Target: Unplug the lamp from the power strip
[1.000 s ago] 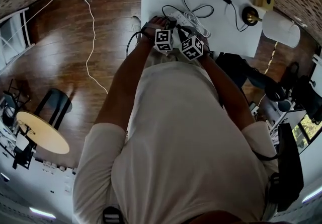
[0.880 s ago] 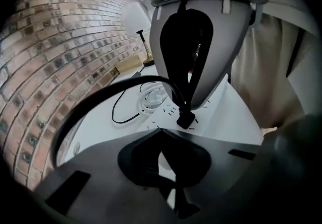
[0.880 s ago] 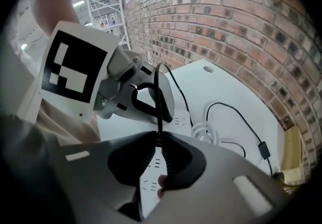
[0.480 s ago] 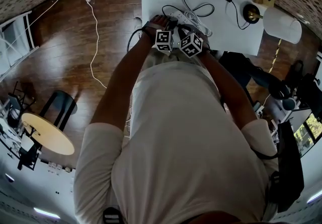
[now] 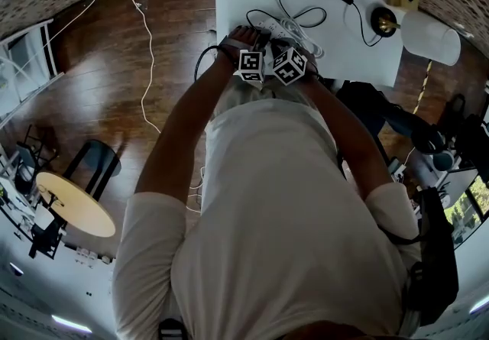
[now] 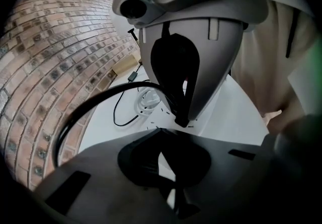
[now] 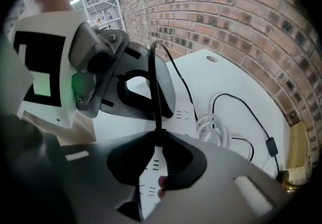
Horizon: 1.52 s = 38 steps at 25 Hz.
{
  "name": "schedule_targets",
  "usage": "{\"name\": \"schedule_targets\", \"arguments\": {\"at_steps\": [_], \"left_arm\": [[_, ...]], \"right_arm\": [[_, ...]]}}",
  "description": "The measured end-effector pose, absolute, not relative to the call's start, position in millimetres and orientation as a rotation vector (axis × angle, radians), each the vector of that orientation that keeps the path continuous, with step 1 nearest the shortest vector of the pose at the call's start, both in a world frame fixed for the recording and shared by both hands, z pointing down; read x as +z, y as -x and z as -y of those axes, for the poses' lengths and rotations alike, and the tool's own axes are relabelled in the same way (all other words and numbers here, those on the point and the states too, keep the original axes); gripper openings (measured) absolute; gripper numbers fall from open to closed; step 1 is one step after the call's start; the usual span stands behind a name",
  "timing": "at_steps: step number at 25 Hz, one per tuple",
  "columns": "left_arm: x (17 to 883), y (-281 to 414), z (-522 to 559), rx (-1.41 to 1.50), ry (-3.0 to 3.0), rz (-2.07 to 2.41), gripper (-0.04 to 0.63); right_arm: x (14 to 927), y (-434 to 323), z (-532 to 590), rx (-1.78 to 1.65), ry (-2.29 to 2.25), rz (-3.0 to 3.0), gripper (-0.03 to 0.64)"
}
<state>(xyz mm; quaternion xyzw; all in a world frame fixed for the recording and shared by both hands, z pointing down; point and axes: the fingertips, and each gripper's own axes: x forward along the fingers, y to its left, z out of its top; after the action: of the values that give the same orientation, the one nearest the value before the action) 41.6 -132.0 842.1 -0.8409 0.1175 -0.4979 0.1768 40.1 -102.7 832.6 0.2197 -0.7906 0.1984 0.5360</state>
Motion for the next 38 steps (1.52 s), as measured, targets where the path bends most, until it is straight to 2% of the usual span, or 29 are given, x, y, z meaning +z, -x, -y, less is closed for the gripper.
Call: {"name": "schedule_targets", "arguments": {"at_steps": [38], "left_arm": [[841.5,-41.3,128.4,-1.488,2.290,-0.297,-0.018]], "right_arm": [[829.4,-40.3,98.9,0.554,-0.466,1.838,0.043]]}}
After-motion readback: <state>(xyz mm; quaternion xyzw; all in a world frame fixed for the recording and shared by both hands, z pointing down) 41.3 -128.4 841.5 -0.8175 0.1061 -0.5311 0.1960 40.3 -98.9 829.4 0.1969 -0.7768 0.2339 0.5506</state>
